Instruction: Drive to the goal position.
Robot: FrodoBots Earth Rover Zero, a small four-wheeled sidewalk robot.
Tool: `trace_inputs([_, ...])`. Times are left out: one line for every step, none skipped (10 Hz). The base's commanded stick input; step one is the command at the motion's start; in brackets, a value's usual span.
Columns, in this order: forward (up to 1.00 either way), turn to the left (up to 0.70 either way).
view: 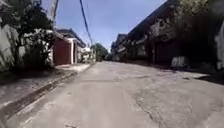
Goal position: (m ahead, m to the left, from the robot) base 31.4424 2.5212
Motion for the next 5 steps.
trace_inputs([0.96,0.06])
trace_inputs([0.96,0.13])
trace_inputs([0.96,0.22])
trace_inputs([0.96,0.32])
trace_inputs([1.0,0.04])
